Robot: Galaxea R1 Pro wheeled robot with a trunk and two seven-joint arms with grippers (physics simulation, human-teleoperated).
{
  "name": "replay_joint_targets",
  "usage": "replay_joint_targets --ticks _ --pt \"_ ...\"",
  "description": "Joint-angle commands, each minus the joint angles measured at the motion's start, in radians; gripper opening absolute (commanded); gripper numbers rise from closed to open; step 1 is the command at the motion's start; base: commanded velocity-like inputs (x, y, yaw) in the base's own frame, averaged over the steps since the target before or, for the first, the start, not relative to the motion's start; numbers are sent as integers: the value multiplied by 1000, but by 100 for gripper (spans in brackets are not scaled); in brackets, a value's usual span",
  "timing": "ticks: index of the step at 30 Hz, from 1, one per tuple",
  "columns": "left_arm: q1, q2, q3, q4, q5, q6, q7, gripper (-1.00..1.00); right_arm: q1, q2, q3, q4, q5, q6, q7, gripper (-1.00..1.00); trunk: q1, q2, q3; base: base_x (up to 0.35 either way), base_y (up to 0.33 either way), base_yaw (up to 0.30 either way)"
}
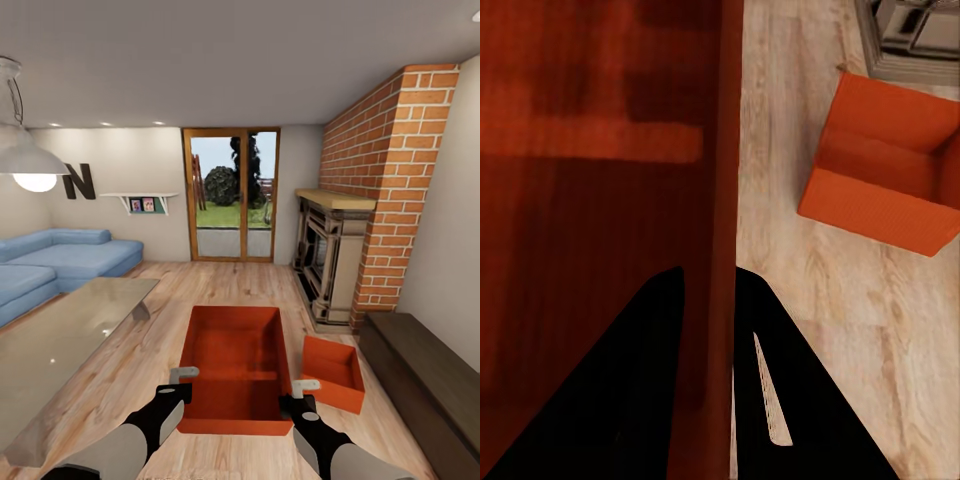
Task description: Move the two storage containers from the living room to the garage. In the garage, place one container on the floor and stack the other container on top of it (either order is fine).
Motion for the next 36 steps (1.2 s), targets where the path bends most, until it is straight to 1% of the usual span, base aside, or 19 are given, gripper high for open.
replay_joint_targets --ticks 1,36 --pt "0 1 4 0 1 8 37 -100 -1 0 -17 -4 7 -2 -3 -100 0 -1 0 0 0 273" --pt "0 1 4 4 1 7 37 -100 -1 0 -17 -4 3 1 -3 -100 0 -1 0 0 0 273"
